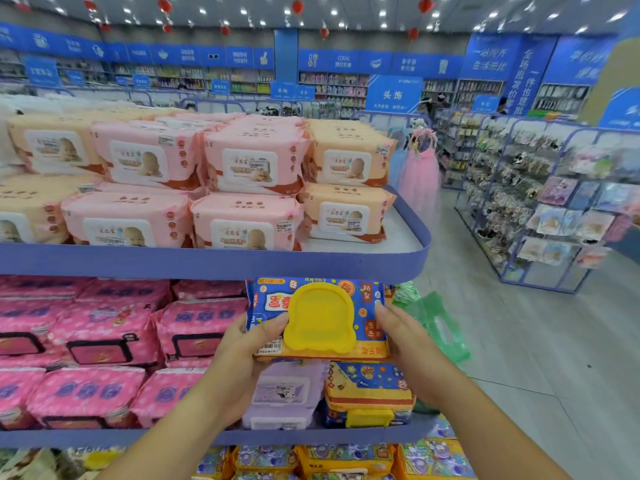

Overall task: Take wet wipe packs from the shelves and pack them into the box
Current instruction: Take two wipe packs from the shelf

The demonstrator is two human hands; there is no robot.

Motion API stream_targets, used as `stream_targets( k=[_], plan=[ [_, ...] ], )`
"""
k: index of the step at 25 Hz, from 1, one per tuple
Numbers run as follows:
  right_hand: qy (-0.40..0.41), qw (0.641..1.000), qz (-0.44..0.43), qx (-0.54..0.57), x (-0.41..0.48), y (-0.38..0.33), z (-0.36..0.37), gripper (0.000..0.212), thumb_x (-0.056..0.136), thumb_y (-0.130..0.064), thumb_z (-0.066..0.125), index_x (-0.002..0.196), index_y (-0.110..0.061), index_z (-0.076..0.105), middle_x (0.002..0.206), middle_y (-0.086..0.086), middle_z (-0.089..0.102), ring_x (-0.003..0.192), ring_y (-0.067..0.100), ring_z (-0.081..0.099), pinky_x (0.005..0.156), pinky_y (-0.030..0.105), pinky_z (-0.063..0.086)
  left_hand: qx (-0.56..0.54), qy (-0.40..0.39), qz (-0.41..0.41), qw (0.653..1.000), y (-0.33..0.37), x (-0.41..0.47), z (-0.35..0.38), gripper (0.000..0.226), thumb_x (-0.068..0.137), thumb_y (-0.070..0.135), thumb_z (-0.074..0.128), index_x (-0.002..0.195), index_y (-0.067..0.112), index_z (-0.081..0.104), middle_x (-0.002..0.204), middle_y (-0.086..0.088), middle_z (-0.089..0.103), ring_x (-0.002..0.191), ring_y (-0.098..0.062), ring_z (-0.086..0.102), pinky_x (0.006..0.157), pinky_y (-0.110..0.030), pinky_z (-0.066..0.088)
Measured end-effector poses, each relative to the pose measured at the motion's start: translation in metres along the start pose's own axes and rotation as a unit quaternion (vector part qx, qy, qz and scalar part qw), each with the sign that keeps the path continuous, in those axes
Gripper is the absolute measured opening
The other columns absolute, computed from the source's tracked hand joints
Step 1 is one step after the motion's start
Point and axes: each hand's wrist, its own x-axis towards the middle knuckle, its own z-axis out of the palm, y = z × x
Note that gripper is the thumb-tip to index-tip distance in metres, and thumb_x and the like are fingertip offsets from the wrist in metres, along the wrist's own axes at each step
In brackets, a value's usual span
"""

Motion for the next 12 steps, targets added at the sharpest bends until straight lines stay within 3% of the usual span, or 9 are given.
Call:
stream_targets(
  k=[2, 4, 6, 10, 12],
  plan=[
    [0.036, 0.999, -0.003, -0.01, -0.012, 0.001, -0.03, 0.069, 0.068, -0.059, 0.082, 0.121, -0.019, 0.064, 0.107, 0.005, 0.077, 0.094, 0.03, 0.075, 0.084, 0.048, 0.06, 0.038, -0.024, -0.03, 0.999, -0.01, 0.003, 0.037, 0.075, 0.055, 0.043, 0.095, 0.119, 0.014, 0.067, 0.109, -0.009, 0.077, 0.097, -0.027, 0.075, 0.078, -0.035, 0.057],
    [0.07, 0.997, 0.0, -0.027, -0.019, 0.004, -0.068, 0.091, 0.048, -0.067, 0.089, 0.119, -0.015, 0.065, 0.105, 0.008, 0.078, 0.094, 0.031, 0.075, 0.088, 0.05, 0.059, 0.079, -0.057, -0.062, 0.993, -0.018, 0.008, 0.074, 0.057, 0.071, 0.034, 0.09, 0.119, 0.017, 0.065, 0.11, -0.003, 0.078, 0.097, -0.019, 0.075, 0.079, -0.032, 0.059],
    [0.083, 0.996, 0.004, -0.032, -0.02, 0.008, -0.109, 0.098, 0.041, -0.066, 0.091, 0.118, -0.011, 0.065, 0.104, 0.01, 0.078, 0.094, 0.032, 0.075, 0.088, 0.05, 0.059, 0.147, -0.084, -0.078, 0.982, -0.026, 0.02, 0.105, 0.049, 0.08, 0.035, 0.082, 0.123, 0.025, 0.062, 0.109, 0.006, 0.077, 0.096, -0.011, 0.075, 0.08, -0.031, 0.061],
    [0.075, 0.995, -0.008, -0.069, -0.005, 0.0, -0.158, 0.109, 0.024, -0.066, 0.095, 0.115, -0.012, 0.065, 0.1, 0.008, 0.078, 0.086, 0.024, 0.076, 0.067, 0.03, 0.06, 0.283, -0.107, -0.058, 0.952, -0.036, 0.058, 0.143, 0.054, 0.074, 0.028, 0.091, 0.116, 0.03, 0.057, 0.108, 0.011, 0.073, 0.091, 0.001, 0.072, 0.085, -0.024, 0.06],
    [0.054, 0.994, -0.014, -0.099, 0.012, 0.0, -0.166, 0.093, 0.04, -0.052, 0.097, 0.117, -0.013, 0.063, 0.099, 0.004, 0.079, 0.086, 0.021, 0.076, 0.067, 0.029, 0.061, 0.372, -0.097, -0.045, 0.922, -0.038, 0.083, 0.147, 0.073, 0.061, 0.036, 0.097, 0.119, 0.028, 0.053, 0.112, 0.01, 0.07, 0.095, -0.003, 0.07, 0.086, -0.027, 0.06]
  ],
)
